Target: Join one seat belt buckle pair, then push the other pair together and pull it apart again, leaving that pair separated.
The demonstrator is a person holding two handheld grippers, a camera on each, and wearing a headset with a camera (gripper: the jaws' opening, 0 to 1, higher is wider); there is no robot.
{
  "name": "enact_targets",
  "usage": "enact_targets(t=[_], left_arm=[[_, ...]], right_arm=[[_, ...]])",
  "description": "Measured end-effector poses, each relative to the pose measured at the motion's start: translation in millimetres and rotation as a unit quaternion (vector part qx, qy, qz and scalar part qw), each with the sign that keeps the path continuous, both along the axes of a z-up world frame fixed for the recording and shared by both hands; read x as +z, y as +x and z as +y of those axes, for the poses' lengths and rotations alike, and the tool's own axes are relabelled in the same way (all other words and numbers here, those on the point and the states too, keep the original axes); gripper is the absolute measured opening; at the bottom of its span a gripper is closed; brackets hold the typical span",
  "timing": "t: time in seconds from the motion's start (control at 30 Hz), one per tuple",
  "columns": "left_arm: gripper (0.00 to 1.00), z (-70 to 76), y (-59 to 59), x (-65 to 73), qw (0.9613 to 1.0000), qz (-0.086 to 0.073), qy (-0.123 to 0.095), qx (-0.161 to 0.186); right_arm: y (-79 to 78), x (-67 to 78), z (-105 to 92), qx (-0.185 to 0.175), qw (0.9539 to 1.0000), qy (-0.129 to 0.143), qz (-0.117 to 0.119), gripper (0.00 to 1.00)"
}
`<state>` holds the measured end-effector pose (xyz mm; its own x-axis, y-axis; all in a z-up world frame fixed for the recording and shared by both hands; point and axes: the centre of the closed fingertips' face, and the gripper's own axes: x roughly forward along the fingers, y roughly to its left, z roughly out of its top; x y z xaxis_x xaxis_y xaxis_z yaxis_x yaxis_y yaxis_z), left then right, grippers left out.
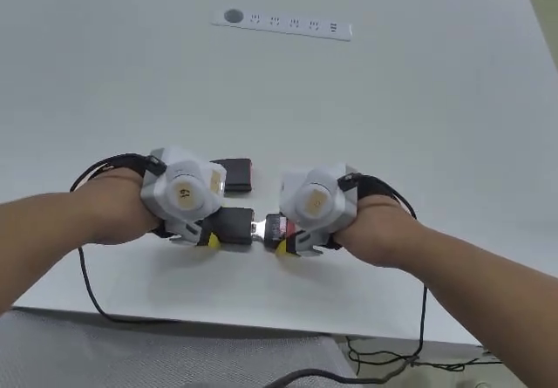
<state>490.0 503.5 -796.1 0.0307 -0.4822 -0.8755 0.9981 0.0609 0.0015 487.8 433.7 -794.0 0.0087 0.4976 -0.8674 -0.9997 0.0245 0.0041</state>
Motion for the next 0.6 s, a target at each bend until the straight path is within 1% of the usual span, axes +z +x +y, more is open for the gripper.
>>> enact_targets(t=[0.03, 0.07, 0.1, 0.13, 0.17, 0.2, 0.47, 0.6], left_arm=[[0.31, -0.6, -0.3, -0.2, 1.0000, 0.000, 0.002, -0.005], [0.31, -0.9, -0.2, -0.7, 1.0000, 0.001, 0.003, -0.006], [0.31, -1.0, -0.1, -1.0, 0.9999, -0.001, 0.006, -0.010], [0.31, 3.1, -1.6, -2.7, 0.9998, 0.004, 0.016, -0.007], [0.31, 0.3, -0.9, -3.0, 0.9999, 0.001, 0.008, -0.008], [0.31, 0.1, -1.2, -2.9, 1.0000, 0.001, 0.006, -0.006], [0.32, -0.7, -0.6, -3.7, 1.0000, 0.000, 0.005, -0.007], [0.32, -0.1, 0.4, -4.0, 1.0000, 0.000, 0.001, -0.003]], right_arm=[[-1.5, -0.5, 6.3, -0.007, 0.9999, 0.008, 0.007, 0.28], [-1.9, -0.9, 9.7, 0.000, 1.0000, 0.006, -0.001, 0.29], [-2.0, -1.2, 10.8, 0.010, 0.9999, -0.002, -0.008, 0.29], [-3.3, -1.4, 11.2, 0.005, 1.0000, -0.003, -0.001, 0.29], [0.5, -1.6, 10.5, 0.008, 1.0000, -0.003, -0.003, 0.28], [2.6, -1.6, 9.8, 0.004, 1.0000, 0.001, -0.001, 0.29], [2.6, -3.0, 10.3, 0.004, 1.0000, -0.003, -0.004, 0.29], [3.0, -2.9, 10.1, 0.000, 1.0000, -0.003, -0.006, 0.29]])
